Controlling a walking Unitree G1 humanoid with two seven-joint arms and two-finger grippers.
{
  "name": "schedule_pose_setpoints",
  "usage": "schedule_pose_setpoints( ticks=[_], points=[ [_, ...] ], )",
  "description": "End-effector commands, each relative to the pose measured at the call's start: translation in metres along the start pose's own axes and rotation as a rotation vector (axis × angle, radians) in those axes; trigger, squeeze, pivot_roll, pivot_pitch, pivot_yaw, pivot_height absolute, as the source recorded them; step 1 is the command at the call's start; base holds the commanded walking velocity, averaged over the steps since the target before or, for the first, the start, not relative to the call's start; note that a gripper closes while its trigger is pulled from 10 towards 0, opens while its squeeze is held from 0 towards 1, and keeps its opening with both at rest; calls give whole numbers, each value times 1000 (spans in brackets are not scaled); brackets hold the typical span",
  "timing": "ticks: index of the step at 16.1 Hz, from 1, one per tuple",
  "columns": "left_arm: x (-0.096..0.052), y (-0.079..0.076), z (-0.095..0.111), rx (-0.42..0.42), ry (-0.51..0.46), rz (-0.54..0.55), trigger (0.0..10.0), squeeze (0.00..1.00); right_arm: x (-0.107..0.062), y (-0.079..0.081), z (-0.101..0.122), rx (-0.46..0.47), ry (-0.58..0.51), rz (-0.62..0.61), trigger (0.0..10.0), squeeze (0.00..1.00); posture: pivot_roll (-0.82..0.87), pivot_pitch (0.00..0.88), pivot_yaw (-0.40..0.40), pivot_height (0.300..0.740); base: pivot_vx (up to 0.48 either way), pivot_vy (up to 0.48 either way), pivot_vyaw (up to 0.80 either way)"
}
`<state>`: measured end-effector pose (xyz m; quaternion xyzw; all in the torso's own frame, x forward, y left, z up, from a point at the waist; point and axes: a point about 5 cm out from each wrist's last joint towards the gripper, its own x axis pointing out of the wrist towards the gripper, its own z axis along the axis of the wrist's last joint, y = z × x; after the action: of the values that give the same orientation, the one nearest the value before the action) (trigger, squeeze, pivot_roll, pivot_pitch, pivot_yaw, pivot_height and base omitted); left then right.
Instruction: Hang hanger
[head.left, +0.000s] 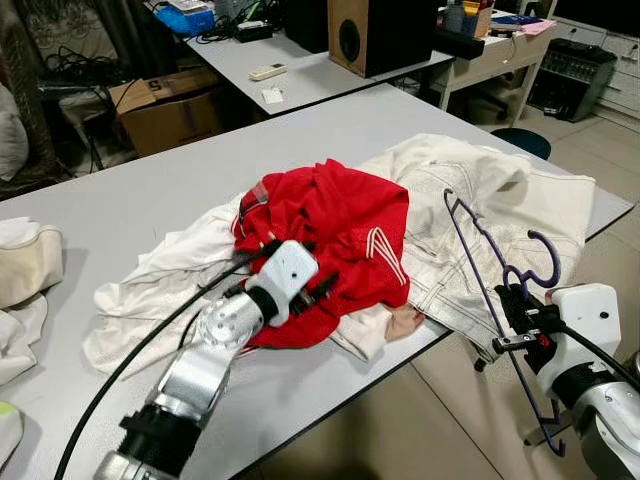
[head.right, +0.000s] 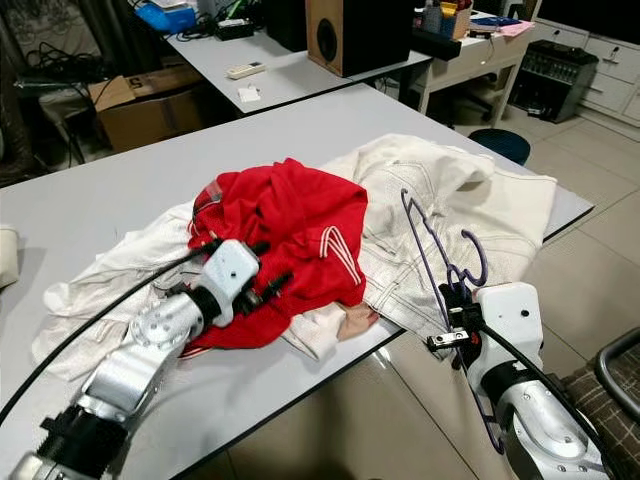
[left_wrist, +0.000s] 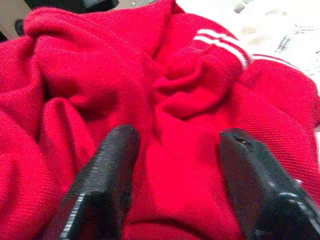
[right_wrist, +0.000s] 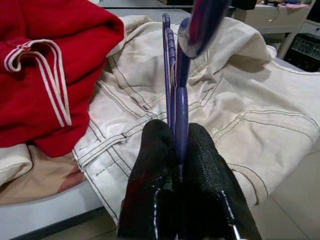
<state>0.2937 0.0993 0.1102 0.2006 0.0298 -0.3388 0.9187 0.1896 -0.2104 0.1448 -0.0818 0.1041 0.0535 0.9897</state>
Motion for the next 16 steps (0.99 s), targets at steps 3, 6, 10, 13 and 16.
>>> schedule_pose_setpoints(
  ticks=[3, 6, 10, 13, 16],
  points=[
    [1, 7, -7, 32, 63, 42, 0, 0, 3, 4, 3, -1, -21, 2, 10000, 0, -186, 0, 77, 740, 0, 0, 0],
    [0, 11, -8, 23, 71, 63, 0, 0, 3, 6, 3, 2, -26, 0, 10000, 0, -187, 0, 80, 740, 0, 0, 0],
    [-1, 11, -8, 9, 68, 65, 0, 0, 4, 11, 2, 15, -30, 4, 10000, 0, -184, 0, 82, 740, 0, 0, 0],
    [0, 12, -8, 8, 68, 72, 0, 0, 5, 9, 1, 15, -31, -5, 10000, 0, -184, 0, 82, 740, 0, 0, 0],
    [-2, 12, 8, -90, -73, 50, 0, 0, 5, 7, 1, 13, -34, -28, 10000, 0, -177, 0, 76, 740, 0, 0, 0]
  ],
)
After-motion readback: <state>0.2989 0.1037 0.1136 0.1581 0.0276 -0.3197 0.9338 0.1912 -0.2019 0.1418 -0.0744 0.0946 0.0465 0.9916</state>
